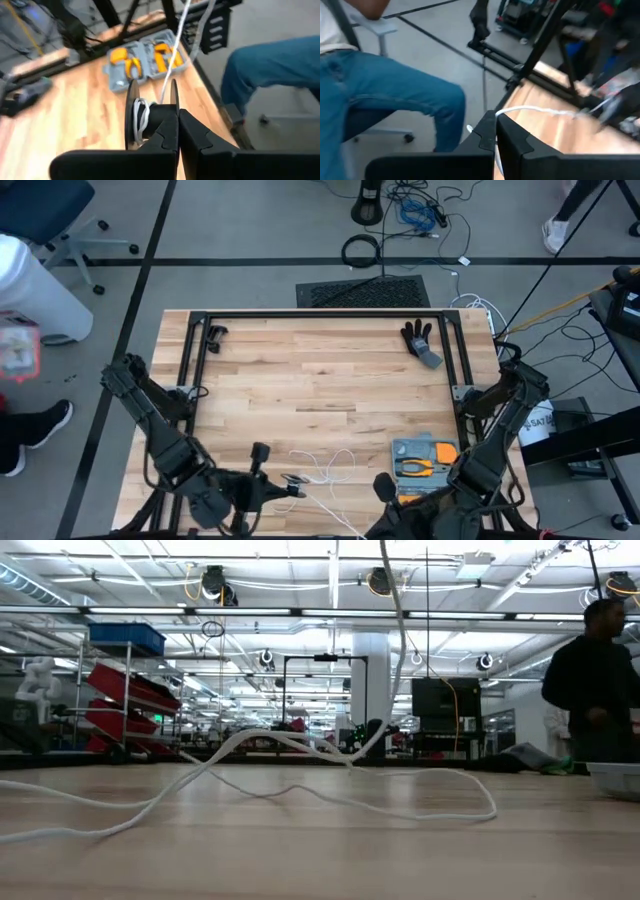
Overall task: Coil cords
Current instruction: Coil the white cable wire onto the spool
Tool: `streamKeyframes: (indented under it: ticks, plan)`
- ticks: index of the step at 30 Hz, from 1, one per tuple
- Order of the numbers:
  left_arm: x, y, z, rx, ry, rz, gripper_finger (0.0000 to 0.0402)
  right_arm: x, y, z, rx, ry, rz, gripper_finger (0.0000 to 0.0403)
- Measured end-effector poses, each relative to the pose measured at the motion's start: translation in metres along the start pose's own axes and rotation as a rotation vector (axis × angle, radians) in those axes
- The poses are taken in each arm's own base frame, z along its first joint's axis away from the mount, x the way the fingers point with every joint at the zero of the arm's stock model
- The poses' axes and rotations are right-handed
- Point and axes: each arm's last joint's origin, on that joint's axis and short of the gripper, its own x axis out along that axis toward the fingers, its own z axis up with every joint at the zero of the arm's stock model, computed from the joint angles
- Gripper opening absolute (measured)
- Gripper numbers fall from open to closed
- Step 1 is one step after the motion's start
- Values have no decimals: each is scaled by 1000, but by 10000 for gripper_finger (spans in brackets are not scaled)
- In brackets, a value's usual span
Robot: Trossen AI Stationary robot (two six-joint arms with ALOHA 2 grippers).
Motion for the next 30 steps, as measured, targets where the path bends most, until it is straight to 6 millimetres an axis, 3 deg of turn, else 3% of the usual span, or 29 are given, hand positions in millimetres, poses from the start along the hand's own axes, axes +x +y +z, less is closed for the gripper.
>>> streamKeyframes:
  ticks: [4,12,23,30]
  plan:
    - [9,5,3,-15,-8,-47,2,4,-9,1,-37,-5,-78,0]
    - [41,-3,7,60,-62,-270,2,22,-31,1,-93,-20,-211,0]
    - [74,2,1,48,-34,-421,2,27,-34,5,-172,-52,-351,0]
    - [88,3,0,58,-60,-494,2,27,-32,6,-175,-59,-352,0]
